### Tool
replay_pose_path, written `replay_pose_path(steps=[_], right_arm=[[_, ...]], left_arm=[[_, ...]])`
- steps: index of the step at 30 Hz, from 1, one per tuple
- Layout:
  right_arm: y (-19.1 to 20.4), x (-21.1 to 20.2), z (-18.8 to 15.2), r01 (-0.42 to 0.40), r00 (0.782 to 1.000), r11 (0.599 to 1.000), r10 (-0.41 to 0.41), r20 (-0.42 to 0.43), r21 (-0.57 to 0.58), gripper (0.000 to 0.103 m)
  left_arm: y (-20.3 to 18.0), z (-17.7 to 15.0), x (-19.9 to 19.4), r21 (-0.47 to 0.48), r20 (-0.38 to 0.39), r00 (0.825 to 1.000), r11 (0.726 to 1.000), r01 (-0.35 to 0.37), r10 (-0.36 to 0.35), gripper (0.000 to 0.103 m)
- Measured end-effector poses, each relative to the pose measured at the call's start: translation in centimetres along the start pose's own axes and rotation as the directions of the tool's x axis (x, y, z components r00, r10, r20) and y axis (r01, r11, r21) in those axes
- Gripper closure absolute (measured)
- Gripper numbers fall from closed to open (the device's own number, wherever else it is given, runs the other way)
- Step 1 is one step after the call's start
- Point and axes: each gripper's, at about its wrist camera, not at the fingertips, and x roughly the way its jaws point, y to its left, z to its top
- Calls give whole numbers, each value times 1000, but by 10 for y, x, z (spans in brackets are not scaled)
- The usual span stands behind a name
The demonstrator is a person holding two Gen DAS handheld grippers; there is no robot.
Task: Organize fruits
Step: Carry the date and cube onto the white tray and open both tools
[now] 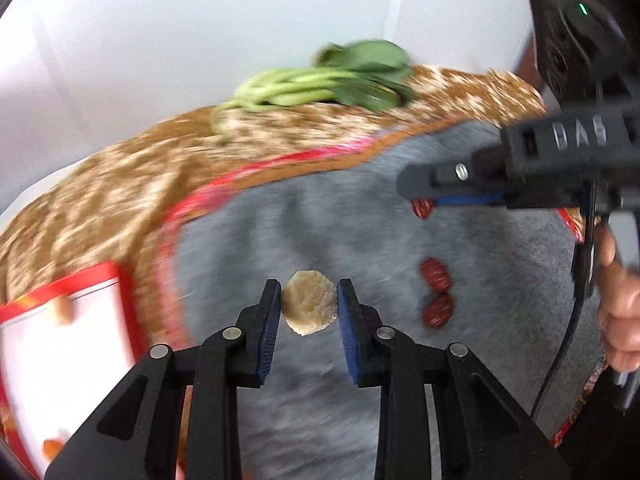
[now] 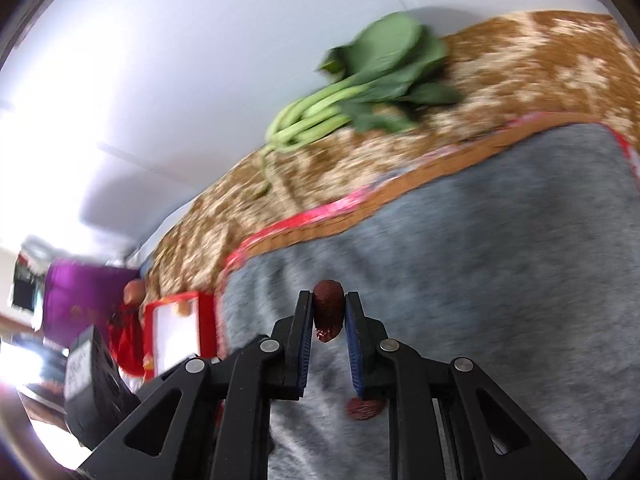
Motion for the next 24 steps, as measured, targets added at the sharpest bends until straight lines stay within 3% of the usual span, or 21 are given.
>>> replay_pose_path(steps=[6,13,18,24], right_arm=[[54,25,-25,-90,995,986,84,-46,-140,87],[121,50,-65,-198,979,933,172,-111,-301,87],[152,75,-93,-221,970,903,166,-175,-369,87],[162,98,-116,-219,964,888,134,-228,-405,87]], left_arm=[[58,-21,-39,-118,20,994,988,-104,108,77],[119,-50,-56,-245,-30,976,945,-218,217,77],[144,-67,-50,-289,-89,964,920,-265,250,77],[148,-74,-44,-278,-130,961,921,-273,245,77]])
